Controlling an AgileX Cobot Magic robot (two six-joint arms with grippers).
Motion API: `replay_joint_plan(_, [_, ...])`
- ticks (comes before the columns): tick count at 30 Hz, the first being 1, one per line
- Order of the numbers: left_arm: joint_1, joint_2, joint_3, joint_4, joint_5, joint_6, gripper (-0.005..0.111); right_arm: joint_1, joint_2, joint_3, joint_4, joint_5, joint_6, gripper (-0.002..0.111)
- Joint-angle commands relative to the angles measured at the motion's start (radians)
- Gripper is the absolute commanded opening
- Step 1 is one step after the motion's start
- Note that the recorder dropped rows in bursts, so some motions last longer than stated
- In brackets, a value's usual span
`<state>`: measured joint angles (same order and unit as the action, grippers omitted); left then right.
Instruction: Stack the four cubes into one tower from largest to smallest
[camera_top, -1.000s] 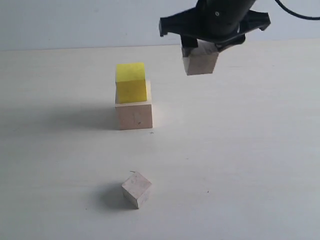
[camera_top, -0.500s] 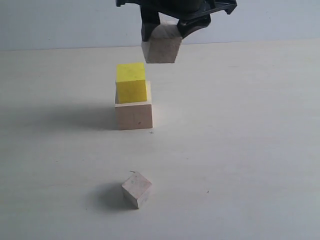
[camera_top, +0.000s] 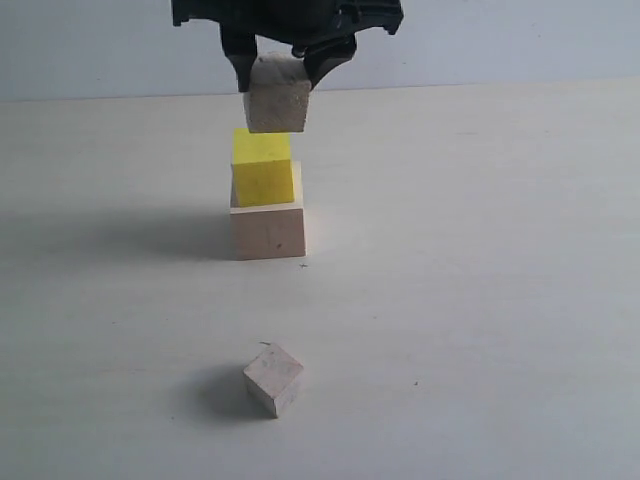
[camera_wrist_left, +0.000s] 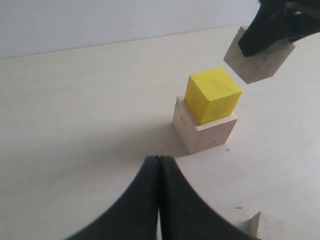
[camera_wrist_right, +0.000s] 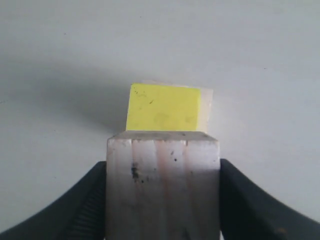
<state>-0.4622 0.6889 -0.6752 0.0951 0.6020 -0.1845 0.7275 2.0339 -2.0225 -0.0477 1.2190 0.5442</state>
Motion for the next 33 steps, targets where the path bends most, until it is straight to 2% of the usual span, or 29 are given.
replay_joint_plan(1, [-0.002,-0.007,0.003,-0.011,-0.005,0.005,0.000,0.042,0.039,-0.038,-0.068,0.002,0.007,0.000])
replay_joint_plan(11, [-0.002,-0.007,0.003,-0.011,0.000,0.005,0.000,0.045,0.084,-0.074,-0.126,-0.015,0.094,0.000])
replay_joint_plan(20, [-0.002,-0.007,0.003,-0.011,0.011,0.005,0.000,0.045,0.169,-0.203,-0.126,0.002,0.095,0.000])
replay_joint_plan(26, [-0.002,-0.007,0.003,-0.011,0.015,0.005,0.000,0.045,0.180,-0.203,-0.203,0.002,0.111,0.000])
replay_joint_plan(33, [-0.002,-0.007,0.003,-0.011,0.015,0.008,0.000,0.043,0.180,-0.203,-0.166,0.002,0.111,0.000])
